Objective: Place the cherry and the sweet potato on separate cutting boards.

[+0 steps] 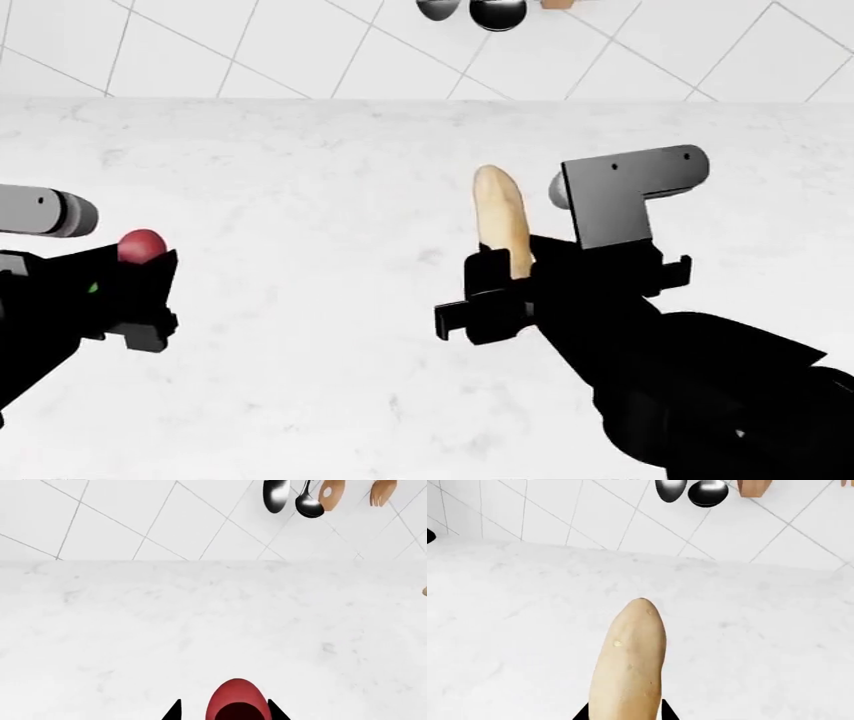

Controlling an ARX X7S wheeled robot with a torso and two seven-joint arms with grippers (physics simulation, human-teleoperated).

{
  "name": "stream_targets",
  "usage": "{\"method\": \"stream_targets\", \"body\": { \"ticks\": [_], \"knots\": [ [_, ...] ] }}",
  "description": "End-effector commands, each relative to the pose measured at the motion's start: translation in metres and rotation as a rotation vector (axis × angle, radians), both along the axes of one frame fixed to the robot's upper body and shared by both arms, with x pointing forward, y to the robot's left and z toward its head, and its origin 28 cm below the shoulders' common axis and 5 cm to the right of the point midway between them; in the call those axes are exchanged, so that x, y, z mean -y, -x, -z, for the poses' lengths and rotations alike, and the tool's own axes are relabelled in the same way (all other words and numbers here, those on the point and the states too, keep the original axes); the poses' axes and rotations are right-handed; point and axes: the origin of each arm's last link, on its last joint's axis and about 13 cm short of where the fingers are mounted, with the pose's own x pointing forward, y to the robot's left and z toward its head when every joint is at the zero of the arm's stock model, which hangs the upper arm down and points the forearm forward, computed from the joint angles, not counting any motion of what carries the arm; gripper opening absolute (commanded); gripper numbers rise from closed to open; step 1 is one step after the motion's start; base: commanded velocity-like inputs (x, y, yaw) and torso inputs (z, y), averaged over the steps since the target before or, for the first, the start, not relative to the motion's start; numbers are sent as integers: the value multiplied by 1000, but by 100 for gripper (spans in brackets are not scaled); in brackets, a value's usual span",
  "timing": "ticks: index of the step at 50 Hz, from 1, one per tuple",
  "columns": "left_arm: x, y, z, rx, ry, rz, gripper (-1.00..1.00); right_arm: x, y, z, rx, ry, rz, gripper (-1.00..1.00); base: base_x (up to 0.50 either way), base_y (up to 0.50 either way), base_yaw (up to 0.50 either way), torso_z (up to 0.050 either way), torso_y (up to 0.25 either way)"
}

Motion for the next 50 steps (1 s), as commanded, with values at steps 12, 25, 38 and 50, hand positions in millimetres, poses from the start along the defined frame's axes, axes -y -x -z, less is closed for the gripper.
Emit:
{"method": "stream_targets", "body": {
  "ticks": [12, 25, 38, 50],
  "knots": [
    [4, 5, -3, -2, 5, 9, -100, 26, 18, -5, 50, 18, 65, -100, 0, -500, 0, 0, 0],
    [6, 5, -3, 1, 6, 10, -100, 32, 28, -7, 50, 26, 80, -100, 0, -500, 0, 0, 0],
    [4, 6, 1, -4, 18, 12, -100, 54, 29, -22, -9, 158, 182, -100, 0, -121, 0, 0, 1],
    [7, 6, 0, 2, 19, 13, -100, 98, 35, -31, -27, 233, 391, -100, 0, 0, 0, 0, 0]
  ]
}}
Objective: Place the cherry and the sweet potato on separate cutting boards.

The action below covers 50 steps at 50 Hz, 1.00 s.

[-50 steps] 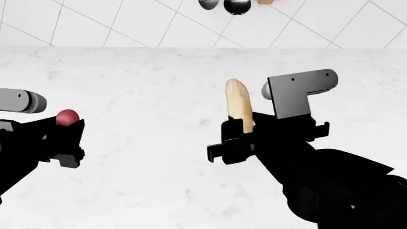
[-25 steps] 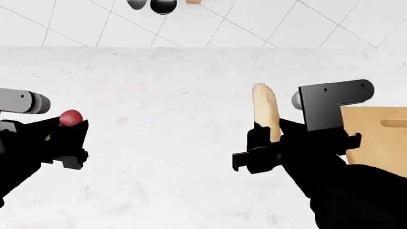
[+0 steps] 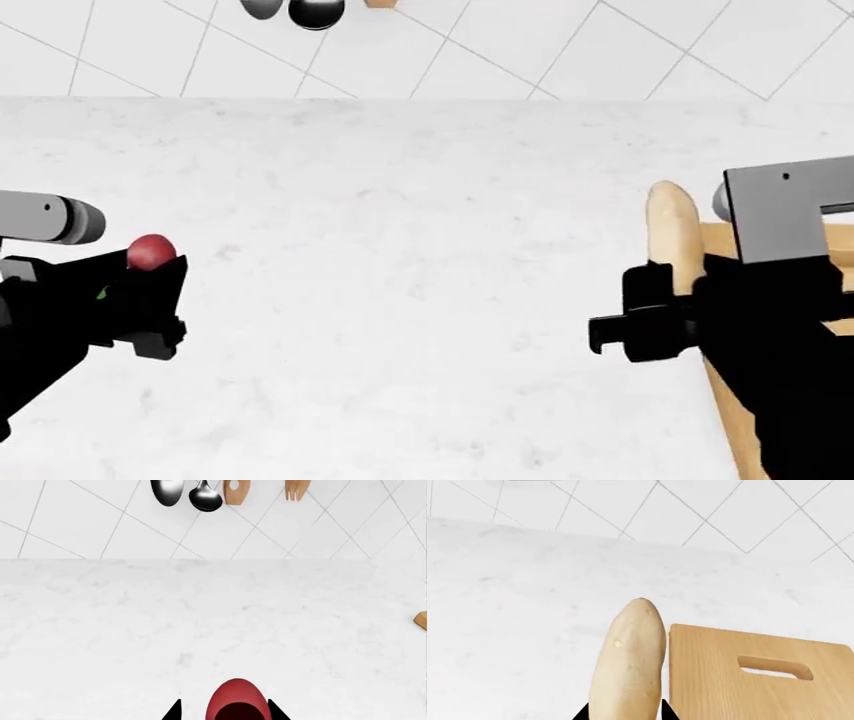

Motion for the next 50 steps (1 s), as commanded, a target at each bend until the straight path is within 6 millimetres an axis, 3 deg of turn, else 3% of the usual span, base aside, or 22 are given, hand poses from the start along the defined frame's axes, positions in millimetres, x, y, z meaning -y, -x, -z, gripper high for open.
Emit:
{"method": "stream_targets", "body": {
  "ticks": [1, 10, 14, 22, 33, 41, 42, 50],
  "knots": [
    [1, 0, -1, 2, 7, -4, -100, 35, 2, -11, 7, 73, 154, -100, 0, 0, 0, 0, 0],
    [1, 0, -3, 3, 2, -3, -100, 56, 4, -15, 5, 109, 246, -100, 0, 0, 0, 0, 1],
    [2, -1, -3, 2, 2, 0, -100, 64, 2, -7, -11, 119, 286, -100, 0, 0, 0, 0, 0],
    [3, -1, -1, -2, 2, 0, -100, 66, -9, 10, -62, 178, 298, -100, 0, 0, 0, 0, 0],
    [2, 0, 2, -9, 3, -1, -100, 69, -8, 27, -122, 188, 314, -100, 0, 0, 0, 0, 1],
    [1, 0, 4, -15, 6, -6, -100, 69, -6, 23, -121, 168, 299, -100, 0, 0, 0, 0, 0],
    [3, 0, 4, -15, 3, -3, -100, 68, -5, 21, -115, 161, 297, 100, 0, 0, 0, 0, 0],
    [3, 0, 3, -14, 1, 1, -100, 65, -5, -1, -22, 148, 318, 100, 0, 0, 0, 0, 0]
  ]
}}
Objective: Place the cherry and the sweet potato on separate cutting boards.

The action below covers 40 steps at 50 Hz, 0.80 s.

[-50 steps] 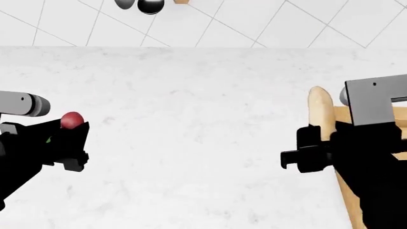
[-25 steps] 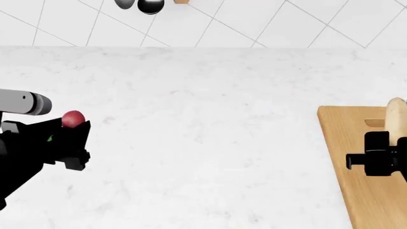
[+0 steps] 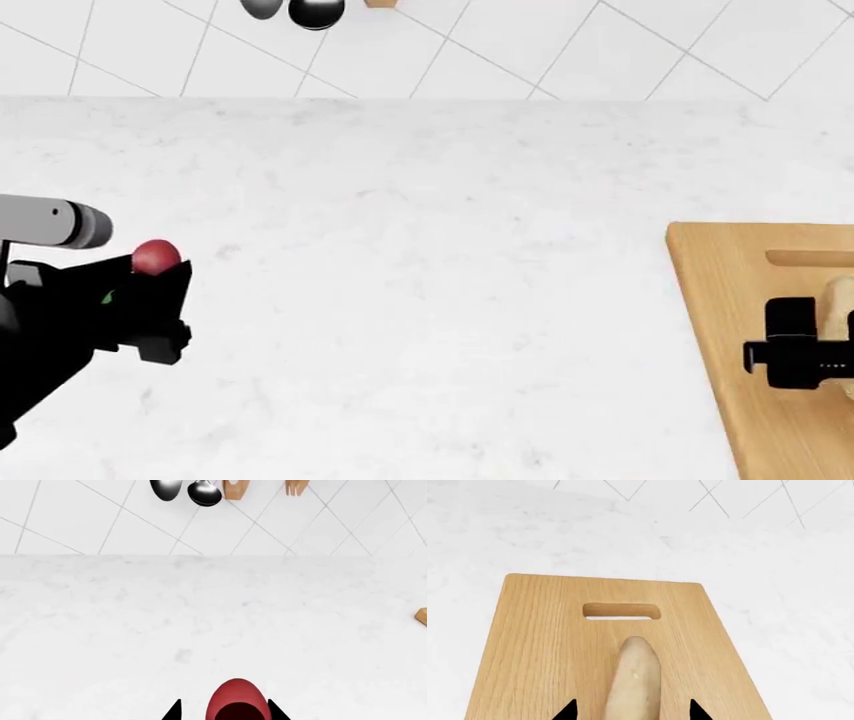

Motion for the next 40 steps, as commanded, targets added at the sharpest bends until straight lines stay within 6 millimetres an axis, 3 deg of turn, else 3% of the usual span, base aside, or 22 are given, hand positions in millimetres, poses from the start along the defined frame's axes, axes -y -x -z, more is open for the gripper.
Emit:
{"method": "stream_targets", "body": {
  "ticks": [1, 9, 23, 28, 40],
  "knots": [
    [1, 0, 1, -4, 4, -1, -100, -2, 1, -22, 91, 10, 6, 100, 0, 0, 0, 0, 10],
    [1, 0, -1, 1, 6, 0, -100, -11, 4, -40, 259, 21, -37, 100, 0, 0, 0, 0, 0],
    [2, -2, -10, 34, 17, -23, -100, -28, 14, -44, 463, -106, -207, 100, 0, 0, 0, 0, 0],
    [-3, 1, -13, 45, 18, -35, -100, -30, 13, -40, 422, -74, -252, 100, 0, 0, 0, 0, 0],
    [-6, 4, -14, 47, 27, -44, -100, -26, 14, -45, 428, -84, -268, 100, 0, 500, 0, 0, 0]
  ]
}}
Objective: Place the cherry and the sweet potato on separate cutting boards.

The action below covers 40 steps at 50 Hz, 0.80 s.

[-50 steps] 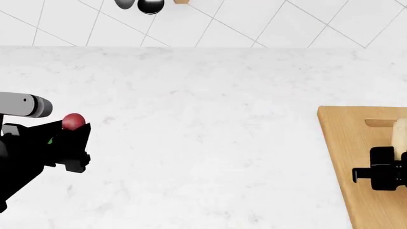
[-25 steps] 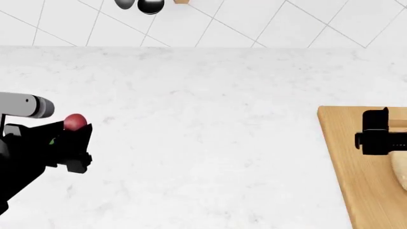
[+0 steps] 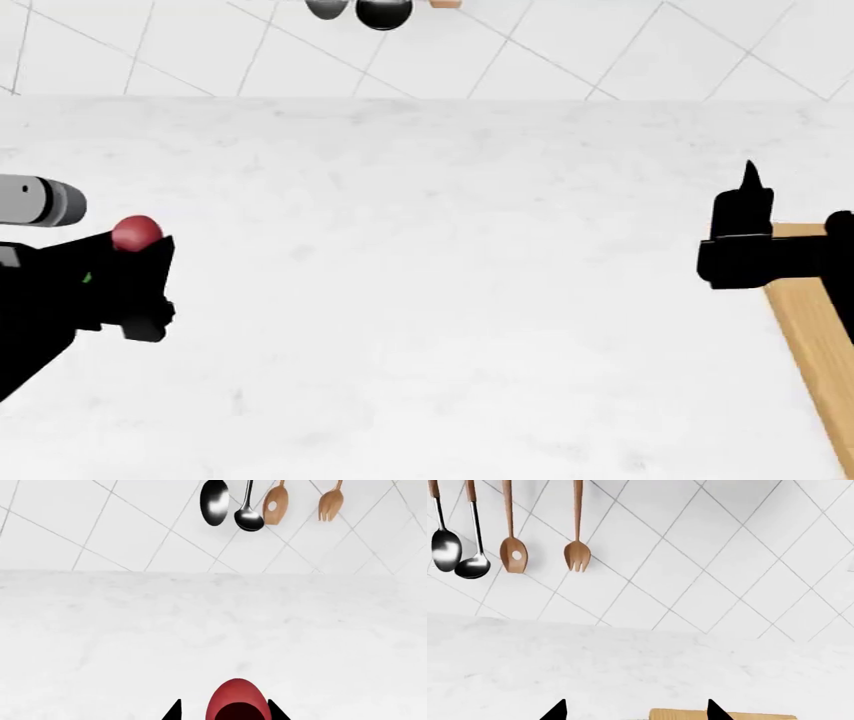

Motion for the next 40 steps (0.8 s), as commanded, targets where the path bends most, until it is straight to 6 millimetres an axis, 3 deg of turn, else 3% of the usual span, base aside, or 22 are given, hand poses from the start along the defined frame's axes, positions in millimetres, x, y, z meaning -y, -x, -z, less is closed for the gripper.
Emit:
{"method": "stream_targets", "body": {
  "ticks": [1, 40],
  "knots": [
    [-6, 3, -1, 4, 8, -16, -100, 0, 1, -3, 16, -2, -48, 100, 0, 500, 0, 0, 0],
    [-9, 4, -1, -7, -2, -35, -100, -1, 1, -2, 6, -9, -56, 100, 0, 500, 0, 0, 0]
  ]
}}
